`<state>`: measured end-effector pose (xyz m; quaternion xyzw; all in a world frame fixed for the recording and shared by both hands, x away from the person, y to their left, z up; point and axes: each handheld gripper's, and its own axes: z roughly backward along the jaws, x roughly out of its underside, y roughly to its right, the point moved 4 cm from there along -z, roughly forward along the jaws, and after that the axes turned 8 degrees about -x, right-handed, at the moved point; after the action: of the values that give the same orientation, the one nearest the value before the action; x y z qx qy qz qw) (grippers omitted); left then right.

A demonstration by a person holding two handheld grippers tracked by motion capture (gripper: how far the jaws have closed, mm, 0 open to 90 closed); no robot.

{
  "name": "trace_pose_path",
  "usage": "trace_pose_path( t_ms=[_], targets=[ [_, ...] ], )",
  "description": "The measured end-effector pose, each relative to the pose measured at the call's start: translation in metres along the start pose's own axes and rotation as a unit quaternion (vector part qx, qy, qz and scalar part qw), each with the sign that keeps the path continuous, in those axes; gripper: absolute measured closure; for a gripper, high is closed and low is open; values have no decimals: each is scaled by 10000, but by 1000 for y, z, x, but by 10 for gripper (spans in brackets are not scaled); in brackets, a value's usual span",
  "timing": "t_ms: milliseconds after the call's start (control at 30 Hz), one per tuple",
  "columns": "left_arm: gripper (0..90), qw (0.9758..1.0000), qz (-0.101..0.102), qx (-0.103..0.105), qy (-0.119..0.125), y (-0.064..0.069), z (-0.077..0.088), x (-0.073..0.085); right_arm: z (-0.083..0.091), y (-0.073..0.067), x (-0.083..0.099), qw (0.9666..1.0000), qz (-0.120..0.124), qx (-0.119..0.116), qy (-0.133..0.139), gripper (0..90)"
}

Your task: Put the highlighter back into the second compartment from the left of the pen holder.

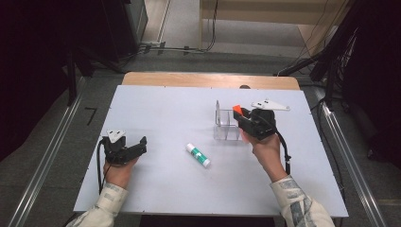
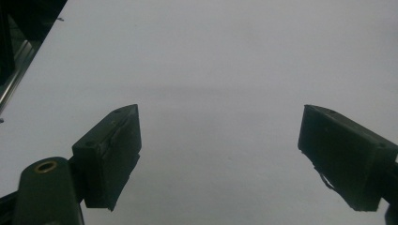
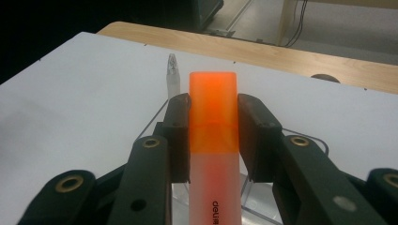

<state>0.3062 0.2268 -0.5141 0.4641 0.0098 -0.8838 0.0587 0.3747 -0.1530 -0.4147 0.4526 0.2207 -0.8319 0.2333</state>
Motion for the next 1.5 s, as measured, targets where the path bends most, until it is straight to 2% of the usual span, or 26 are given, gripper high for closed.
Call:
trace_pose_path(
  t_ms=[667,1500],
  targets=[
    [140,10000,-2,7,3,0,0,0,-10,5,-18,9999,-32,72,94,651],
    [140,10000,0,23,-5,-1,0,0,-45,17,-34,9994,-164,266,114,651]
  ],
)
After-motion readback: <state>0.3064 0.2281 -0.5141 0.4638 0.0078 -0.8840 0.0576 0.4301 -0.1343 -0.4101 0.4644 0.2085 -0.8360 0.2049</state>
